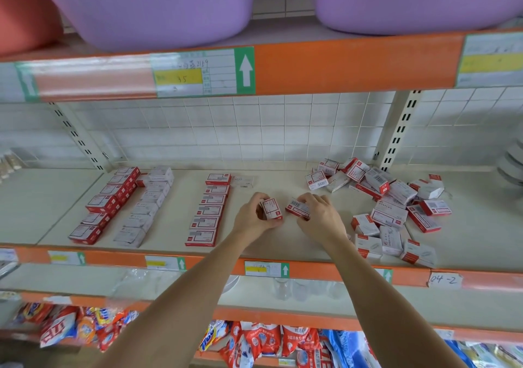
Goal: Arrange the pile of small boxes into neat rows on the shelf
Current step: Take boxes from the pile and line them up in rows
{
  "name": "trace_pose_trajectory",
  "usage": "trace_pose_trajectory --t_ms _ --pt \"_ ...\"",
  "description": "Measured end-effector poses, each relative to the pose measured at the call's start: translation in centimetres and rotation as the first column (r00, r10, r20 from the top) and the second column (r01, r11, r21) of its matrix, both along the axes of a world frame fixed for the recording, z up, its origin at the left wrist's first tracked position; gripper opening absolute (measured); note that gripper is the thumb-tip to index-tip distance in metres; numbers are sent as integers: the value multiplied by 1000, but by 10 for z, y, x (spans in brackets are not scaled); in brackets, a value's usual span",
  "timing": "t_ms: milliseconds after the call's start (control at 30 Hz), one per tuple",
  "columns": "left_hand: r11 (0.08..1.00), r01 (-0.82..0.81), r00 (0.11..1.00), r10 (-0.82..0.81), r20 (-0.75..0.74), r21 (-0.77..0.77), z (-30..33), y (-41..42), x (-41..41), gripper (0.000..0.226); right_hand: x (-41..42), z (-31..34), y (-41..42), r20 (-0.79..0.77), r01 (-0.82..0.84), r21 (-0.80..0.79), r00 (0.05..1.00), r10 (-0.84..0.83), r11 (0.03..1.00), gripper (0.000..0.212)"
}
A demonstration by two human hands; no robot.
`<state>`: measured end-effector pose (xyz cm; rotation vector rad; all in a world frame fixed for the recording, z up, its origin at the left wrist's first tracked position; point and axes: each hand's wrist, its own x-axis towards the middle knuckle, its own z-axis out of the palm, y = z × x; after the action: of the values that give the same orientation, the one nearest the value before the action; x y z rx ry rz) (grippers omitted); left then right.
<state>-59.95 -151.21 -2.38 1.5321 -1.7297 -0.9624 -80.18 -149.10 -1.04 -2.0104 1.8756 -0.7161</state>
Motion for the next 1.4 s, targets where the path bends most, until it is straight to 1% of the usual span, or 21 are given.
trace_pose_trajectory --t_ms 167,333,433,567,733,867,967,1067,1100,1167,1267,1400 --pt "1000 10 1000 -10 0 -21 6 4 -2 63 0 1 1 20 0 2 1000 0 1000 47" --pt "999 7 999 -4 55 -47 4 1 -3 61 0 3 2 12 -29 -14 999 29 999 47" --pt "998 -12 996 17 87 -58 2 -1 -3 64 0 4 2 26 -33 -9 999 34 999 48" --pt "997 -43 997 47 65 -67 4 1 -3 64 1 6 4 33 -31 -15 999 31 999 47" --pt "998 -58 996 60 72 -35 5 1 -2 57 2 8 6 26 -38 -30 999 39 999 46" --pt "1000 -5 997 7 71 -29 4 -1 -2 62 4 7 5 6 -41 -34 999 41 999 46" --pt "998 58 995 -61 75 37 7 -7 1 63 5 10 2 -37 -52 35 998 53 998 44" --pt "990 133 976 -139 166 47 13 -11 5 64 5 18 -7 -45 -11 174 999 19 985 40" --pt "987 156 967 -160 196 33 14 -12 6 65 7 20 -10 -44 -4 204 999 14 979 41" --pt "986 169 963 -165 214 -3 17 -14 9 65 13 24 -13 -48 -3 209 999 13 978 43" --pt "989 127 978 -112 174 -78 21 -17 17 61 31 25 -12 -18 23 129 1000 -21 991 44" --pt "962 141 974 -92 209 -236 28 -18 42 56 59 19 -10 -4 19 50 1000 -19 999 45"
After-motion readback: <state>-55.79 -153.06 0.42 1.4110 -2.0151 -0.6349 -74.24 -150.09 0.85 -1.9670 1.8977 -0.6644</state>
